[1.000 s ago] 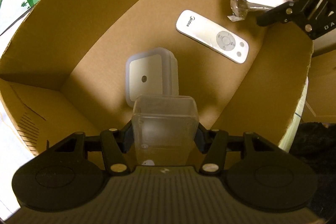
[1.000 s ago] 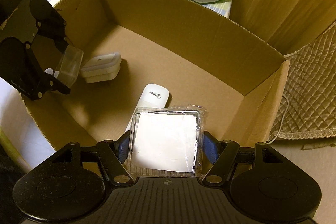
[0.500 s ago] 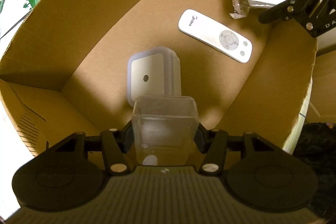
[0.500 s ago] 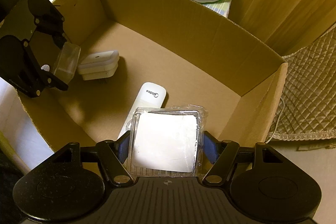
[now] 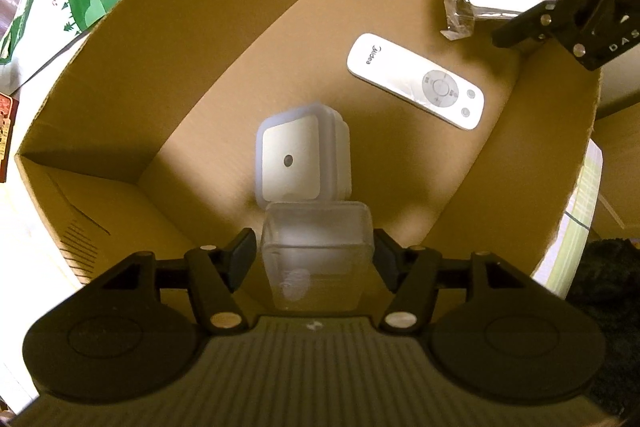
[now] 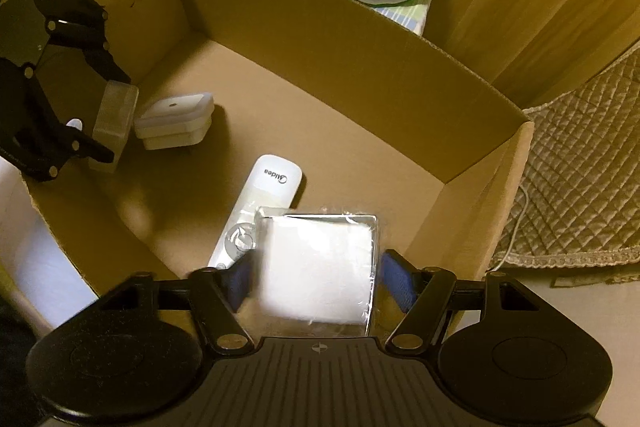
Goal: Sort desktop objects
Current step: 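Carry both clear plastic items into the cardboard box and lower them onto its floor, then open both tools and lift them out of the box, then grasp a white medicine box with the right tool while the left tool grasps a green medicine box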
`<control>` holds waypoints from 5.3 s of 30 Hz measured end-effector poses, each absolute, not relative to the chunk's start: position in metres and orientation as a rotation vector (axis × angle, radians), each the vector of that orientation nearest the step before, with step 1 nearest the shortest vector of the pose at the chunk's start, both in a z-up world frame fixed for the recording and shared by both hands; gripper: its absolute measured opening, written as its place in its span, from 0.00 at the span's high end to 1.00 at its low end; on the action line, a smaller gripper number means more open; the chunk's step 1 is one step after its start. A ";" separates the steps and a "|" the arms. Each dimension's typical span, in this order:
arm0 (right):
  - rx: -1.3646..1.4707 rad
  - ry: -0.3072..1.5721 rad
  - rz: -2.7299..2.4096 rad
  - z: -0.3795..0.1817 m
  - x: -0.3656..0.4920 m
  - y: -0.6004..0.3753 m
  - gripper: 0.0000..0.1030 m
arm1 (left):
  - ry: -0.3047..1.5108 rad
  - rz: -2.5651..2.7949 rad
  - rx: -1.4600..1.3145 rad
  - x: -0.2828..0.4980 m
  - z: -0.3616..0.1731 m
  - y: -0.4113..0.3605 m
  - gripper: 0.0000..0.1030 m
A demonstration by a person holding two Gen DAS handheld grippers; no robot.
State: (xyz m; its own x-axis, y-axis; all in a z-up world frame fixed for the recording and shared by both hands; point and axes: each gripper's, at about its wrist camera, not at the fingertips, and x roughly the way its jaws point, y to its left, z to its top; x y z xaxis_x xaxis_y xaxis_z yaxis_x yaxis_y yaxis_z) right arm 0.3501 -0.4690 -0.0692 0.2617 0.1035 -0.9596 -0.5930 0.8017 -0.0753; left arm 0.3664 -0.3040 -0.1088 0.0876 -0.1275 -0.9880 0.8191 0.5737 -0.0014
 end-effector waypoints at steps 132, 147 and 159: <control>-0.605 1.072 1.082 -0.125 0.266 -0.086 0.75 | 1.136 0.004 -0.140 0.205 -0.052 0.152 0.11; -0.573 1.167 0.935 -0.131 0.216 -0.166 0.76 | 1.143 -0.065 -0.101 0.210 -0.060 0.136 0.12; -0.432 1.103 0.787 -0.132 0.213 -0.181 0.68 | 1.113 -0.373 0.204 0.248 -0.066 0.061 0.12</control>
